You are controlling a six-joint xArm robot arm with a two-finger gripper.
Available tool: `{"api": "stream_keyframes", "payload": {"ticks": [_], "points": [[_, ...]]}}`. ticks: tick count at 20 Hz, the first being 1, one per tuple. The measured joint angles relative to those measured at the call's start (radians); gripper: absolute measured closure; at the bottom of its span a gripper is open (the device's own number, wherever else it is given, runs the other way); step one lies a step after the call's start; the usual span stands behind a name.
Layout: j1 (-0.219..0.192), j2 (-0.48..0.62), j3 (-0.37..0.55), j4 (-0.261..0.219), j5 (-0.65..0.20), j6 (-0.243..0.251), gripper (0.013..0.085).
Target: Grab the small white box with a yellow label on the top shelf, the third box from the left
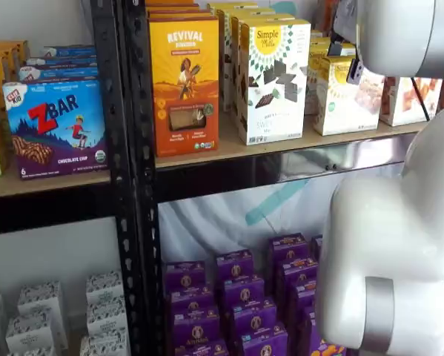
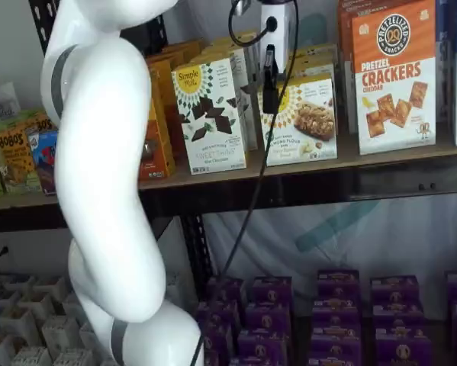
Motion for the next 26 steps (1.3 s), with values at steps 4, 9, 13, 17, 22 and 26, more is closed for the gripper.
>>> {"api": "stream_keyframes", "payload": {"ticks": [4, 9, 13, 17, 22, 26], "points": [[0.007, -0.001, 0.011, 0.000, -0.015, 0.005, 0.0130], [0.010, 0.007, 0.006, 0.001, -0.016, 0.007, 0.0130], [0.015, 0.030, -0.026, -0.016, 0.010, 0.011, 0.0130], [0.026, 0.048, -0.053, -0.040, 0.036, 0.019, 0.0130], [0.038, 0.047, -0.051, -0.060, 0.027, 0.026, 0.0130], [0.047, 0.033, -0.028, -0.072, 0.001, 0.030, 0.0130]]}}
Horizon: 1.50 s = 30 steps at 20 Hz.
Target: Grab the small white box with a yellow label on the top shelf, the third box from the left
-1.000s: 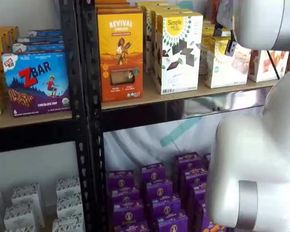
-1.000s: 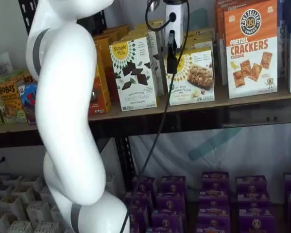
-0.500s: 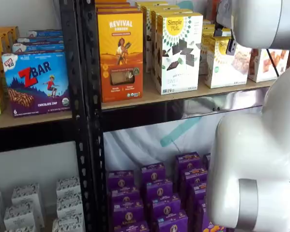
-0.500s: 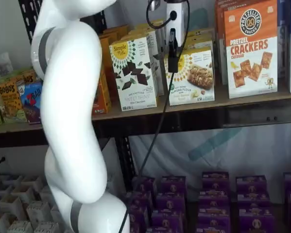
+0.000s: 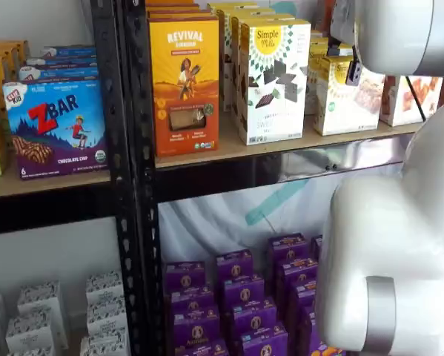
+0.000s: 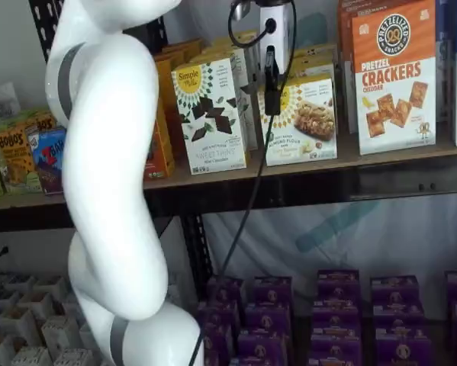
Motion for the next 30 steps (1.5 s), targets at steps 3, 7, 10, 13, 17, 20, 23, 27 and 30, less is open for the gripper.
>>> {"api": "stream_keyframes", "payload": {"ticks": [3, 7, 10, 13, 17, 20, 23, 27, 30], "points": [[0.003, -0.005, 0.009, -0.005, -0.007, 0.001, 0.0130], [0.004, -0.002, 0.006, -0.010, -0.003, 0.002, 0.0130], [0.009, 0.004, -0.002, -0.016, 0.003, 0.006, 0.0130], [0.022, 0.019, -0.021, -0.036, 0.017, 0.015, 0.0130], [0.031, 0.038, -0.044, -0.047, 0.029, 0.023, 0.0130], [0.036, 0.046, -0.053, -0.053, 0.030, 0.027, 0.0170], [0.038, 0.052, -0.059, -0.052, 0.029, 0.029, 0.0250], [0.036, 0.060, -0.069, -0.045, 0.031, 0.029, 0.0330], [0.035, 0.063, -0.073, -0.044, 0.031, 0.028, 0.0370]]}}
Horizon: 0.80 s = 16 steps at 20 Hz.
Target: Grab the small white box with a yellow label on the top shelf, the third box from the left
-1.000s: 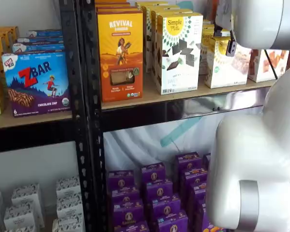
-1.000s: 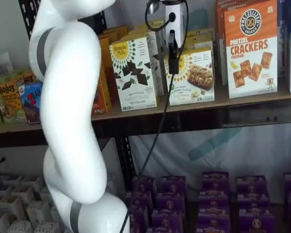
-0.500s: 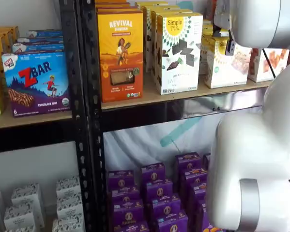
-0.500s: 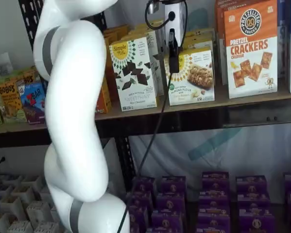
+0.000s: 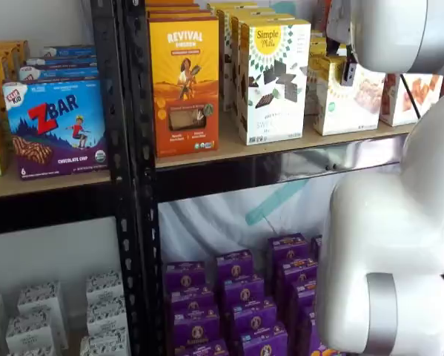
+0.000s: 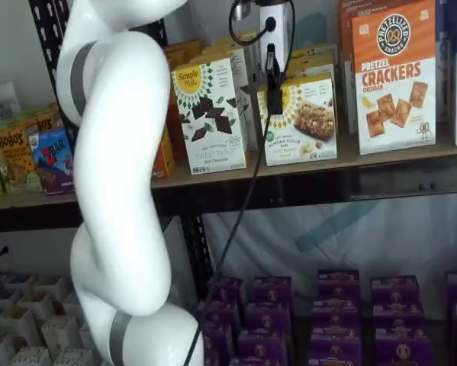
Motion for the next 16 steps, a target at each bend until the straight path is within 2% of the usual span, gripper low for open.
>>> {"api": "stream_keyframes", "payload": {"ticks": [5, 7, 10, 11, 16], "points": [[0.002, 0.003, -0.005, -0.005, 0.001, 0.001, 0.0370], [0.001, 0.002, -0.004, -0.003, 0.000, 0.001, 0.0450], [-0.001, 0.002, -0.004, 0.000, 0.001, 0.000, 0.0490], [-0.001, 0.002, -0.004, 0.000, 0.002, 0.000, 0.0530], [-0.001, 0.001, -0.004, -0.005, 0.004, -0.002, 0.0530]]}}
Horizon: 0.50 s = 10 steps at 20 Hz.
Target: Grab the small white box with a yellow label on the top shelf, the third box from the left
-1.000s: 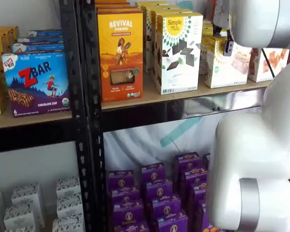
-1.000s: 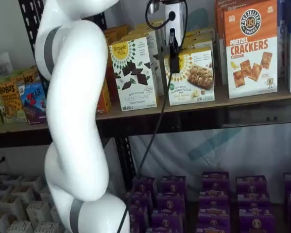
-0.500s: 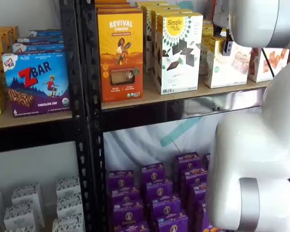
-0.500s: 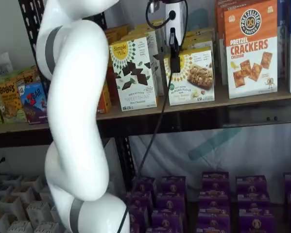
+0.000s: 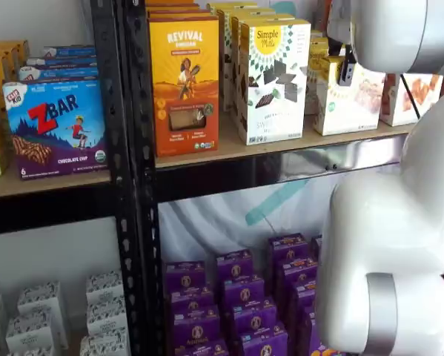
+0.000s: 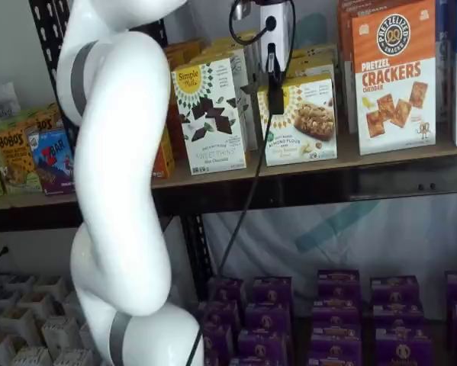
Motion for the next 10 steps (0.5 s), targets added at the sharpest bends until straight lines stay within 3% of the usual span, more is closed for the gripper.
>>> {"api": "stream_keyframes", "payload": {"ticks": [3, 10], "points": [[-0.003, -0.001, 0.000, 0.004, 0.003, -0.002, 0.0610], [-0.004, -0.005, 0.001, 0.002, 0.008, -0.003, 0.0610]]}}
